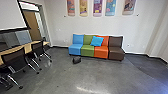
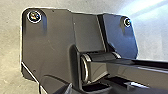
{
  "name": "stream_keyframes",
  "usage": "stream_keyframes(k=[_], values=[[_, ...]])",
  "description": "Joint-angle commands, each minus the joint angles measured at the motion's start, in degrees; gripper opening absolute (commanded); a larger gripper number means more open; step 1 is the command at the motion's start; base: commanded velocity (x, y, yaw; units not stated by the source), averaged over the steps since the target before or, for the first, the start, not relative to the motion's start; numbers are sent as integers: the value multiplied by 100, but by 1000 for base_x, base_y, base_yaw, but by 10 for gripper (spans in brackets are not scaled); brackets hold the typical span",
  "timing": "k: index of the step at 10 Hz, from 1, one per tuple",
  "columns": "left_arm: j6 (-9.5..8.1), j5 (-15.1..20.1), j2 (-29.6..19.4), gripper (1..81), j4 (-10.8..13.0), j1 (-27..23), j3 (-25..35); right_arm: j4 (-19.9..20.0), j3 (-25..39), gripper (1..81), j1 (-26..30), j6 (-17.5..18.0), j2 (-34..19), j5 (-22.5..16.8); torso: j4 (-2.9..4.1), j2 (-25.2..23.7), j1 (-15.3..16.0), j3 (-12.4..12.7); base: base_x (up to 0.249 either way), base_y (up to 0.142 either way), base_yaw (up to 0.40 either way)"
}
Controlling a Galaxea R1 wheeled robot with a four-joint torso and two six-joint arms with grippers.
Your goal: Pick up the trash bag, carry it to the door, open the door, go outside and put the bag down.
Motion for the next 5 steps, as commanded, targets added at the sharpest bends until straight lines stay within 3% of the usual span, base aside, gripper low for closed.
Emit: stream_keyframes(k=[1,5], values=[[22,332,12,811,-15,-270,37,-61,-34,811,183,-20,-11,-313,0,0,0,0,137,63,0],[22,332,12,811,-23,-269,37,-61,-34,811,201,-20,6,-313,0,0,2,0,128,70,0]])
